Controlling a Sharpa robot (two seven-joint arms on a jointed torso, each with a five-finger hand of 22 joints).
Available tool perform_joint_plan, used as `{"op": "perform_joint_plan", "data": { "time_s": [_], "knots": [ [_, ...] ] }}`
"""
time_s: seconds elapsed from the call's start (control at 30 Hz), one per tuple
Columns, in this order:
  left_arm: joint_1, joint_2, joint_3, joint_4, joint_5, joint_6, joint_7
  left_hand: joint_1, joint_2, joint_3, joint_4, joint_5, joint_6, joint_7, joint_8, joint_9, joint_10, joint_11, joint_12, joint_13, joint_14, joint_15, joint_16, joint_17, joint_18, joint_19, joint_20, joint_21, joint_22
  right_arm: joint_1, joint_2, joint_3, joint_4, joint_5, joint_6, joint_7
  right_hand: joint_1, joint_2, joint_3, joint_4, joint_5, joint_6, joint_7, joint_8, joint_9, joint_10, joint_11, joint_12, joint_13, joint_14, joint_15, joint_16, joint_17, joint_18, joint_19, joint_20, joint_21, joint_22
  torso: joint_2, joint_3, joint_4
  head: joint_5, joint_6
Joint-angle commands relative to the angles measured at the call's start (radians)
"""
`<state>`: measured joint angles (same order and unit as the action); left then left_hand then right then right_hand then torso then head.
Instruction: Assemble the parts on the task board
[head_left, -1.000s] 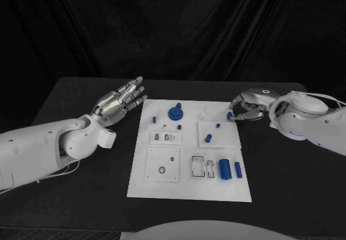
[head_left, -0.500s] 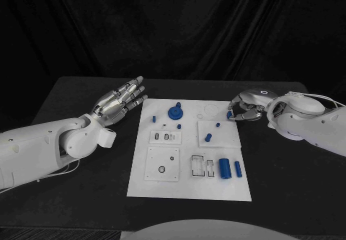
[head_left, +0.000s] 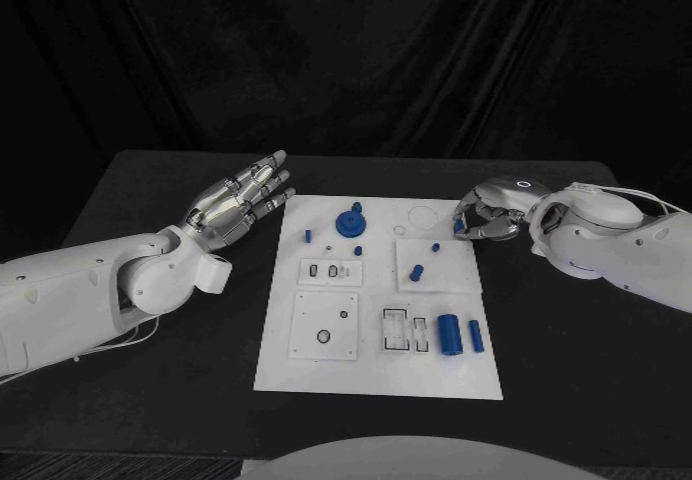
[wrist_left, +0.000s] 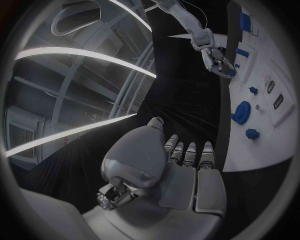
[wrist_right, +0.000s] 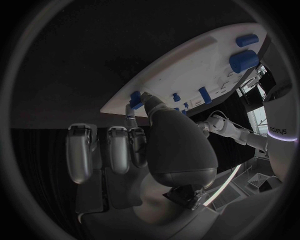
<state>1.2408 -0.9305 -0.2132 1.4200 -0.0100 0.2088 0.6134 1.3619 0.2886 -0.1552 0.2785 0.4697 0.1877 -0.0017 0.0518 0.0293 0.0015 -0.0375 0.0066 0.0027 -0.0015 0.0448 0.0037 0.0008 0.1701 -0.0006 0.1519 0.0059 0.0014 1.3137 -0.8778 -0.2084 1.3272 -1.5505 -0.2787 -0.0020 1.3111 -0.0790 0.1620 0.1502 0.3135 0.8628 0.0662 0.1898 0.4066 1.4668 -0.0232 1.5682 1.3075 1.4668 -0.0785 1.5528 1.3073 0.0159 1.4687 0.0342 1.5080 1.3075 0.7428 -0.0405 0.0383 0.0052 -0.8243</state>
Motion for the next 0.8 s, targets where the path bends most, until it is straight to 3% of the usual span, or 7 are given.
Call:
{"op": "perform_joint_plan", "data": {
  "time_s": [0.03,0.23,0.33,0.57,0.8],
  "knots": [
    [-0.002,0.002,0.001,0.001,-0.002,0.017,0.011,0.01,0.002,0.007,0.0,0.006,-0.001,0.005,0.005,0.001,0.0,0.01,-0.001,0.0,0.002,0.009,-0.004,-0.001,0.005,0.001,0.006,-0.006,-0.001,-0.004,0.002,0.0,-0.003,-0.003,-0.018,-0.002,0.015,0.005,0.002,-0.011,0.029,0.006,0.0,0.021,0.023,0.104,-0.002,0.003,0.263,0.096,-0.006,-0.006,0.225,0.003,0.064,-0.006,-0.006,0.238,0.0,0.0002,-0.0005,0.001,-0.002],
    [-0.002,0.002,0.001,0.002,-0.002,0.019,0.012,0.01,0.002,0.008,0.001,0.006,0.0,0.006,0.005,0.002,0.0,0.011,0.0,0.0,0.002,0.009,-0.004,-0.001,0.005,0.001,0.007,-0.006,-0.001,-0.005,0.004,0.0,-0.004,-0.003,-0.044,0.002,0.028,0.022,0.013,-0.033,0.093,0.013,-0.007,0.095,0.088,0.104,-0.008,0.003,0.263,0.094,-0.011,-0.01,0.219,0.004,0.061,-0.01,-0.011,0.237,0.0,0.0002,0.0005,0.0,-0.002],
    [-0.003,0.001,0.001,0.002,-0.002,0.019,0.012,0.01,0.002,0.008,0.001,0.006,0.0,0.006,0.005,0.002,0.0,0.011,0.0,0.0,0.002,0.009,-0.004,-0.001,0.005,0.001,0.007,-0.006,-0.001,-0.006,0.001,0.001,-0.001,-0.003,-0.076,0.008,0.038,0.031,0.021,-0.044,0.102,0.017,-0.007,0.121,0.109,0.104,-0.008,0.003,0.263,0.093,-0.012,-0.012,0.216,0.005,0.06,-0.012,-0.014,0.236,0.0,0.0001,0.0002,0.002,-0.002],
    [-0.003,-0.004,0.001,0.004,-0.002,0.018,0.01,0.01,0.002,0.008,0.001,0.006,0.0,0.006,0.005,0.002,0.0,0.011,0.0,0.0,0.002,0.009,-0.004,-0.001,0.005,0.001,0.007,-0.006,-0.001,-0.004,-0.014,0.001,0.037,-0.003,-0.146,0.018,0.044,0.036,0.028,-0.052,0.115,0.027,-0.005,0.149,0.13,0.104,-0.006,0.003,0.263,0.093,-0.011,-0.013,0.214,0.005,0.06,-0.011,-0.014,0.236,0.0,0.0,0.0,0.006,-0.004],
    [-0.004,-0.006,0.001,0.004,-0.002,0.017,0.008,0.009,0.002,0.01,0.002,0.006,0.003,0.008,0.007,0.002,0.0,0.012,0.0,0.0,0.002,0.009,-0.004,-0.001,0.005,0.001,0.008,-0.006,-0.001,0.032,-0.031,0.001,0.157,-0.001,-0.17,0.004,0.029,0.03,0.023,-0.045,0.095,0.028,-0.001,0.158,0.136,0.104,-0.002,0.003,0.263,0.092,-0.008,-0.016,0.209,0.006,0.059,-0.009,-0.017,0.235,-0.001,0.0002,-0.0001,0.011,-0.01]
  ]
}}
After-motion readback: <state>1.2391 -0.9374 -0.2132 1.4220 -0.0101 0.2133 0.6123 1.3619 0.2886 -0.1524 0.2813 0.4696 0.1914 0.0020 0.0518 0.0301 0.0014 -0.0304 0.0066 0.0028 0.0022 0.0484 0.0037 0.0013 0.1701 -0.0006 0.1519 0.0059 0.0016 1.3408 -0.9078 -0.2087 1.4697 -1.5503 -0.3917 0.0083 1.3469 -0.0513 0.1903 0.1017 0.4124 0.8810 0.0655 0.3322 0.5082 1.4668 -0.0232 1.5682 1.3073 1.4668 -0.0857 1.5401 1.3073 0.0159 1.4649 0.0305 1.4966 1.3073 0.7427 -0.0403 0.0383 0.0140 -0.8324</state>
